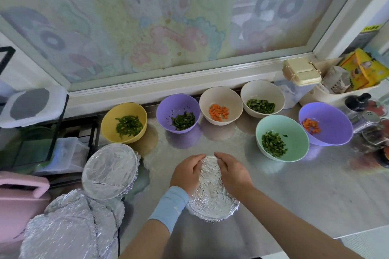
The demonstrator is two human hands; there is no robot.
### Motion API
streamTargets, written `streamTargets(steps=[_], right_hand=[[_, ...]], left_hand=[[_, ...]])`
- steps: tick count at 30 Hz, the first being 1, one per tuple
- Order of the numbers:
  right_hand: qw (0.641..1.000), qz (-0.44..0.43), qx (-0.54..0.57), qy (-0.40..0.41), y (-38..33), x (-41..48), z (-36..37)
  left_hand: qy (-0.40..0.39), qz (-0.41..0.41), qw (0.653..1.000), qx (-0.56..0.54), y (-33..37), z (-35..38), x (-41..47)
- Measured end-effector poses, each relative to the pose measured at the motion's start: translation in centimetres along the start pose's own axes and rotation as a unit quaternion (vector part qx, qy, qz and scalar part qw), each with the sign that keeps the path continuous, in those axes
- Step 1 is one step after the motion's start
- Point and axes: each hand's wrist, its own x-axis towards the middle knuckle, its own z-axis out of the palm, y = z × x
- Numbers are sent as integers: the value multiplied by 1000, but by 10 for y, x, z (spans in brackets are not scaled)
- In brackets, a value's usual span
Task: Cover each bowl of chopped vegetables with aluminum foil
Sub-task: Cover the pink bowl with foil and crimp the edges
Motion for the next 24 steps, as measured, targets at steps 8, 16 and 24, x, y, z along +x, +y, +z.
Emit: streamTargets(steps=[8,16,24], right_hand=[[999,-30,-4,12,-9,9,-1],[993,76,93,14,-12,13,-1],[991,86,101,7,-13,16,-2]], left_hand=[[-7,-33,996,-80,2,4,13],[-6,-97,988,-119,4,3,15],[-11,-54,997,-60,7,0,21]])
